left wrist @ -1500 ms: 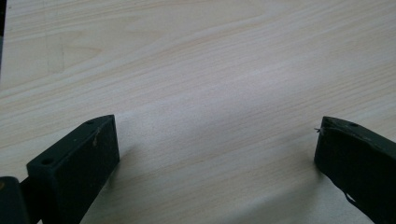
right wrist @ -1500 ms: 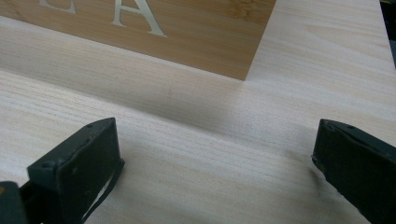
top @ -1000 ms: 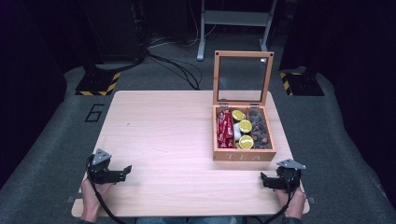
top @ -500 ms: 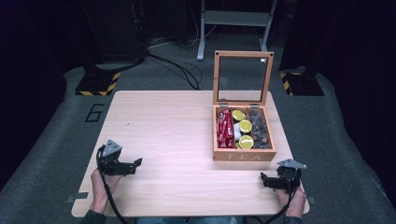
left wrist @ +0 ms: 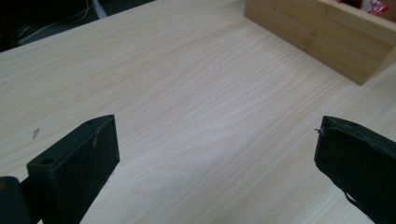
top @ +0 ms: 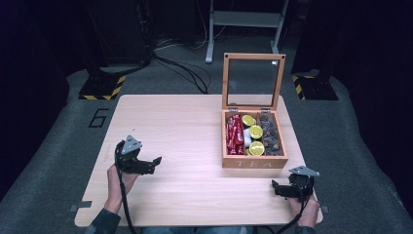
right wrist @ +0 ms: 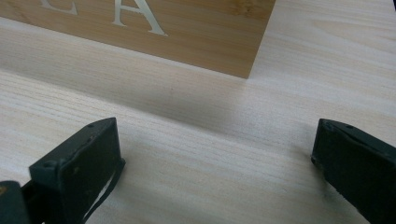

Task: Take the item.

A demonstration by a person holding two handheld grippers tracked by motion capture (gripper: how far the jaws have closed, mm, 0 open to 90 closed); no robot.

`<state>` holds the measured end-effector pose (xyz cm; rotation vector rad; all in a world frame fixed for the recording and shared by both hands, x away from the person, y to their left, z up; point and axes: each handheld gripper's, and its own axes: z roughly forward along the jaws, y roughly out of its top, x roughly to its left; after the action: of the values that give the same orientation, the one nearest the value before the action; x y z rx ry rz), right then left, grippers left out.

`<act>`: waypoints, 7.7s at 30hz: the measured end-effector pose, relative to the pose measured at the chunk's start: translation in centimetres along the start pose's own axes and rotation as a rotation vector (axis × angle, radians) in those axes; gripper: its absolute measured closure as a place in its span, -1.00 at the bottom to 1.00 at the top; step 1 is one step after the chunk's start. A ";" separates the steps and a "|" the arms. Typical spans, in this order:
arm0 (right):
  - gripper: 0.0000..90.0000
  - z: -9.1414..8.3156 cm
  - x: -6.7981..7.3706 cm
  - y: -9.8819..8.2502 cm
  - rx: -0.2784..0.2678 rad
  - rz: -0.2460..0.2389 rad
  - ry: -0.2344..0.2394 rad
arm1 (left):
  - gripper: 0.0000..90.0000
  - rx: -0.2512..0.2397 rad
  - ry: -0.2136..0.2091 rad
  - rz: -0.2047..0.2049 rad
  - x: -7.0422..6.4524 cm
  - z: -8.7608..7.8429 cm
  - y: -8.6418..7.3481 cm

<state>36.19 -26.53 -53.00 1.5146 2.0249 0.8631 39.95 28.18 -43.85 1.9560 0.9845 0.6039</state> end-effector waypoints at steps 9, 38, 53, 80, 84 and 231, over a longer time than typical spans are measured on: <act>-0.99 0.0 0.0 0.0 0.002 0.000 0.001 | -1.00 -0.057 -0.034 0.029 -0.9 0.9 2.1; -0.99 0.0 0.0 0.0 -0.002 0.002 -0.002 | -0.98 -0.023 -0.215 0.089 -6.7 7.8 9.6; -0.98 0.0 0.0 0.0 -0.005 -0.001 0.001 | -0.89 0.005 -0.300 0.135 -10.4 12.2 12.1; -0.97 0.0 0.0 0.0 -0.004 -0.013 0.003 | -0.66 0.082 -0.416 0.219 -16.1 19.3 14.9; -0.96 0.0 0.0 0.0 -0.008 -0.017 0.005 | -0.59 0.098 -0.435 0.230 -17.0 20.1 15.2; -0.94 -0.1 0.0 0.0 -0.011 -0.021 0.006 | 1.00 -0.073 -0.295 0.253 -9.0 9.6 15.2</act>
<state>36.13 -26.52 -52.98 1.4835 2.0337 0.8708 47.74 11.24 -36.46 2.0476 0.5311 0.4640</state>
